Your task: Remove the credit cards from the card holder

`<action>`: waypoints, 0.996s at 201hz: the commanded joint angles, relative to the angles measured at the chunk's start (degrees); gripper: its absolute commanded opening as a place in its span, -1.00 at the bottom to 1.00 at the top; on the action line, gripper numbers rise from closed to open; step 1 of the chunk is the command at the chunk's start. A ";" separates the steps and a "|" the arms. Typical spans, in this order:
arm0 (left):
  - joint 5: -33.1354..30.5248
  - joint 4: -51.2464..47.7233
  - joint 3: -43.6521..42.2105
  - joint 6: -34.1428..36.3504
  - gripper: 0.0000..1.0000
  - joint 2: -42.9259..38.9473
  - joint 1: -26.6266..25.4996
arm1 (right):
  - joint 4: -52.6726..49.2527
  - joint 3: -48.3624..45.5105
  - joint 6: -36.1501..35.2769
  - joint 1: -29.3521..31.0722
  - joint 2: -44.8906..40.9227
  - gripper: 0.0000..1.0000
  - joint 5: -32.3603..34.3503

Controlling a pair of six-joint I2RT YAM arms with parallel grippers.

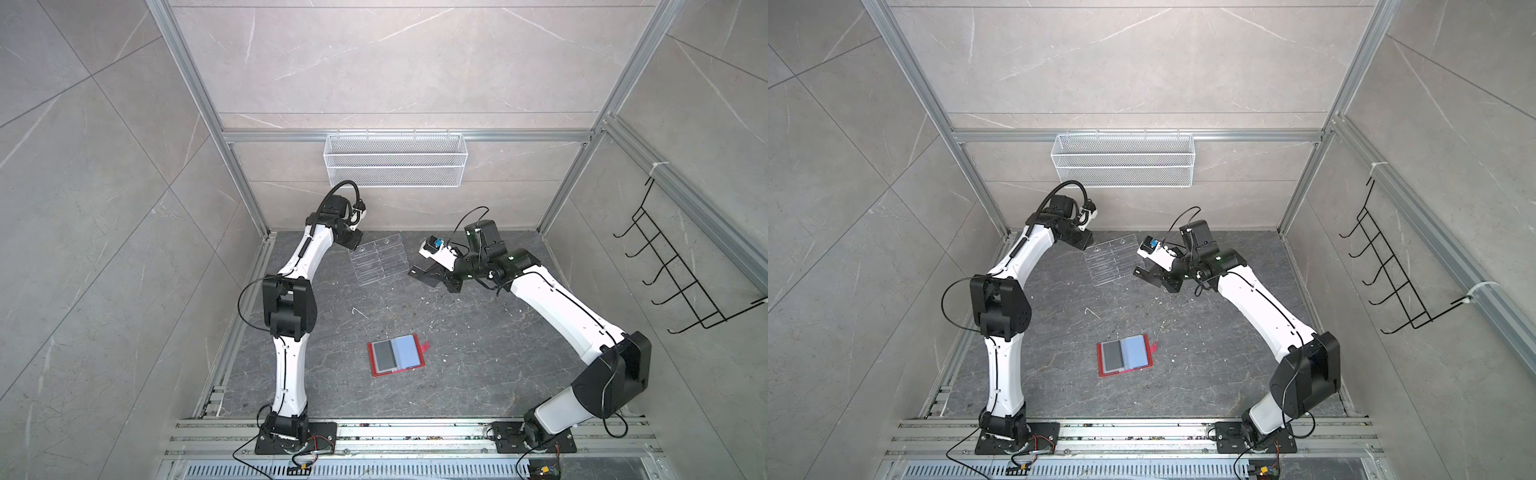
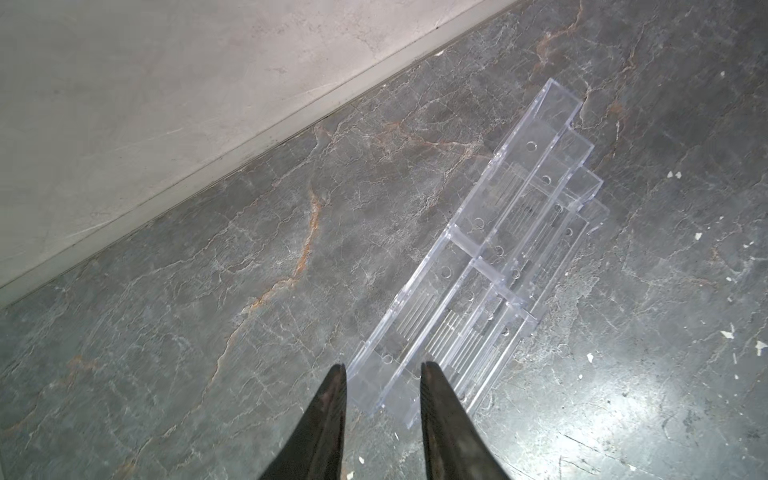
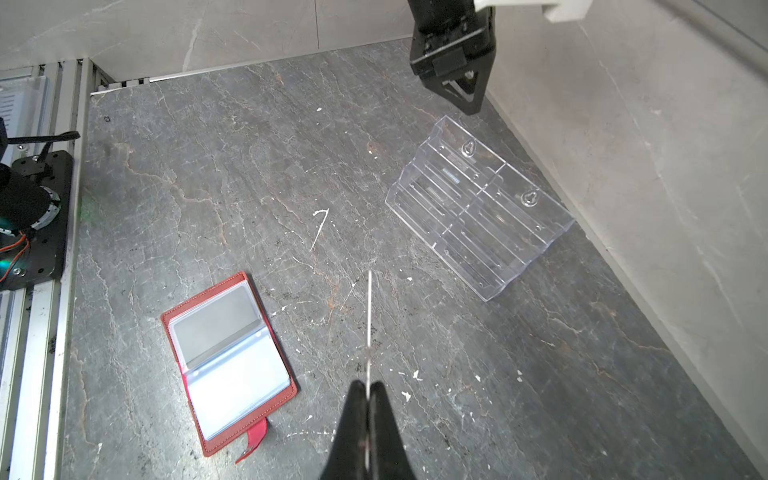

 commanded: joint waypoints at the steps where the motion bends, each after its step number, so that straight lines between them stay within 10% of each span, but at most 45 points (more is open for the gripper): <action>1: 4.28 -1.73 3.51 5.45 -0.34 2.16 0.46 | -2.09 -0.29 -1.17 -0.07 -1.50 -1.00 -0.69; 112: 5.54 -4.39 12.16 12.71 -0.43 12.03 1.62 | -4.49 1.42 -1.79 0.19 -0.31 -1.00 -0.99; 200: 16.65 -6.59 6.96 17.55 -1.00 7.95 1.82 | -5.81 2.19 -2.37 0.11 -0.13 -1.00 1.64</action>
